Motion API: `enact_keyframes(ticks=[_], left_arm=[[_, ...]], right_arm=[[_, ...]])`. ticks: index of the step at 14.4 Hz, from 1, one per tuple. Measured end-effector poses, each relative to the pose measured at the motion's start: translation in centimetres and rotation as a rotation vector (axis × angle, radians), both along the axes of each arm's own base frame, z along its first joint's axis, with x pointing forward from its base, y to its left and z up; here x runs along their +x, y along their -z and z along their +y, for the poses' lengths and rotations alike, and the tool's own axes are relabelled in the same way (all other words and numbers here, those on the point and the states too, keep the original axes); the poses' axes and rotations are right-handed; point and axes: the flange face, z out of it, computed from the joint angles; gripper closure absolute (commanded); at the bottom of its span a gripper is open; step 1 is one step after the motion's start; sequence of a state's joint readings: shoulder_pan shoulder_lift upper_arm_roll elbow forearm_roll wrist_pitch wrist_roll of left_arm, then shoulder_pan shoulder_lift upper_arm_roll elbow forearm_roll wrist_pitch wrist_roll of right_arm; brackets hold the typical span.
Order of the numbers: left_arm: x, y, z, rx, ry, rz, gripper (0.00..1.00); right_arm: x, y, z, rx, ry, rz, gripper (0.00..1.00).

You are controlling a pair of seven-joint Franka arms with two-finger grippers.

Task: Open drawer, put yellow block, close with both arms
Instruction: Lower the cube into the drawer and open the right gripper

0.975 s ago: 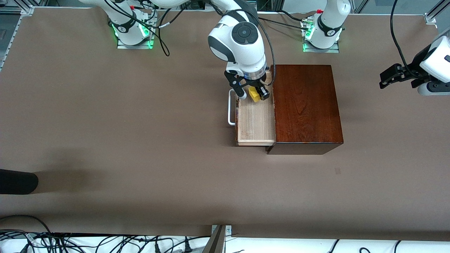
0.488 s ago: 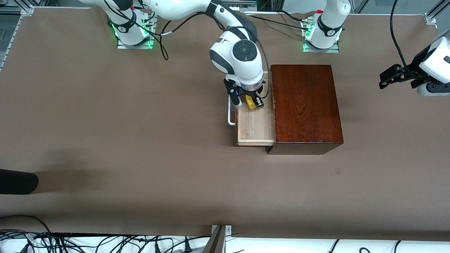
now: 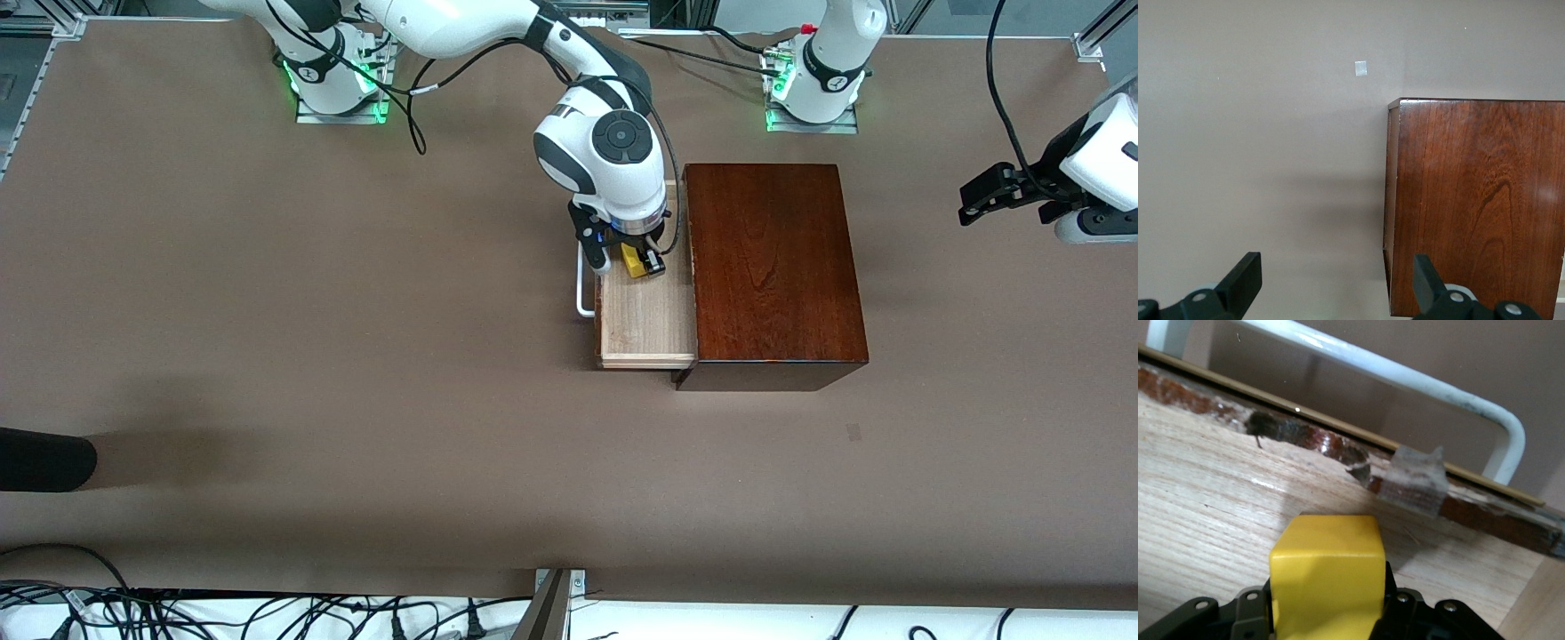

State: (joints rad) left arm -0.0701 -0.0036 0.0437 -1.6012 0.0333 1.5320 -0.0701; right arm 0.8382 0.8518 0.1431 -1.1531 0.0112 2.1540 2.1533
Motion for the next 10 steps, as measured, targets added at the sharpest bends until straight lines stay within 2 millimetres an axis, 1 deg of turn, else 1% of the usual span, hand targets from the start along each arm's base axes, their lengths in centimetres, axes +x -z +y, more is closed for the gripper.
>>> enact_keyframes(ticks=[3, 7, 10], left_arm=[[0.07, -0.72, 0.0, 0.0, 0.0, -0.016, 0.0], [0.13, -0.75, -0.01, 0.0, 0.0, -0.017, 0.0], [0.19, -0.65, -0.01, 0.0, 0.0, -0.015, 0.0]], right_arm=[[0.0, -0.1, 0.06, 0.002, 0.003, -0.002, 0.0], [0.16, -0.34, 0.05, 0.005, 0.005, -0.006, 0.0], [0.44, -0.98, 0.02, 0.008, 0.007, -0.011, 0.0]])
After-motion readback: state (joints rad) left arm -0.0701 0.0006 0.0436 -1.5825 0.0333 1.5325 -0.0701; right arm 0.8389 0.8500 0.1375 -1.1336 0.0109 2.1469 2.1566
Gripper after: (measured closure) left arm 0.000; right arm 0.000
